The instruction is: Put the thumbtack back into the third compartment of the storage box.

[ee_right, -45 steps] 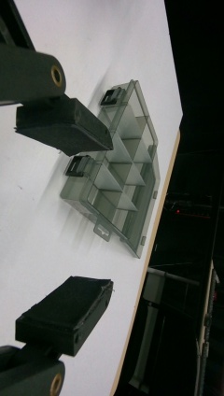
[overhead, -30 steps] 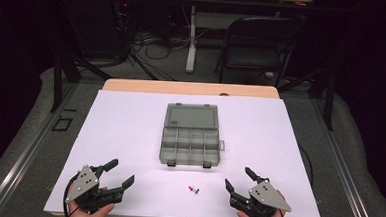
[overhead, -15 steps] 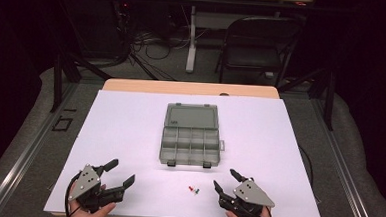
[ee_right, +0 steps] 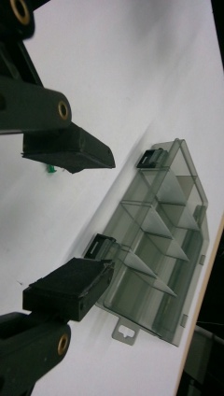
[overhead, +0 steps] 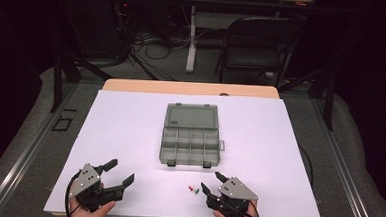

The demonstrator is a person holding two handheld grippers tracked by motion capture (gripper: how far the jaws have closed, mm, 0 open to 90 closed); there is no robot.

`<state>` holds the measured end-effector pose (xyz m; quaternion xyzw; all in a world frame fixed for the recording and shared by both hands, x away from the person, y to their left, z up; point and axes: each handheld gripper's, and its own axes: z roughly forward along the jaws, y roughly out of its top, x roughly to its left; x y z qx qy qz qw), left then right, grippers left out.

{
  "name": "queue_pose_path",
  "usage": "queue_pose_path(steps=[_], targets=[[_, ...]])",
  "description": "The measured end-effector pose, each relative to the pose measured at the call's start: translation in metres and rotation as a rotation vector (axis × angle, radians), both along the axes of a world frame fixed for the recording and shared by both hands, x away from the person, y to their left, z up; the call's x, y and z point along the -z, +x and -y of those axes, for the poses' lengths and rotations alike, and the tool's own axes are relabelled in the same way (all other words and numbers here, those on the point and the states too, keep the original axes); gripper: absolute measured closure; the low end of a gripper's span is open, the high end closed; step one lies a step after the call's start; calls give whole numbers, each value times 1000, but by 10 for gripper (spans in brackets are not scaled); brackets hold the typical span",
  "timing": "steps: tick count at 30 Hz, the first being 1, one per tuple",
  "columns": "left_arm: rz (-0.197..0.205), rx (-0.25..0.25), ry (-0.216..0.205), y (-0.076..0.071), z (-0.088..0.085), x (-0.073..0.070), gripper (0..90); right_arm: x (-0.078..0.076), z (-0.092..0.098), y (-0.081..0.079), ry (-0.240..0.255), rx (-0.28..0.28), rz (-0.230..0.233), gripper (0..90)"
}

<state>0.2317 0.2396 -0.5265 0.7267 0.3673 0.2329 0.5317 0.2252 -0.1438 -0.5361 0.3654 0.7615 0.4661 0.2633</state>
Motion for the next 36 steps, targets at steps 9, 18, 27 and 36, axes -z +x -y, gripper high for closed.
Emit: queue_pose_path(steps=[9,18,27,36], targets=[[-5,29,43,0,5,1,222,8,-7,5,-36,9,-68,483],[-7,35,43,0,6,2,221,19,-19,6,-57,-25,-147,521],[-15,46,47,0,6,2,222,30,-36,7,-126,-56,-163,516],[-17,50,49,1,7,3,223,32,-32,10,-128,-42,-204,631]])
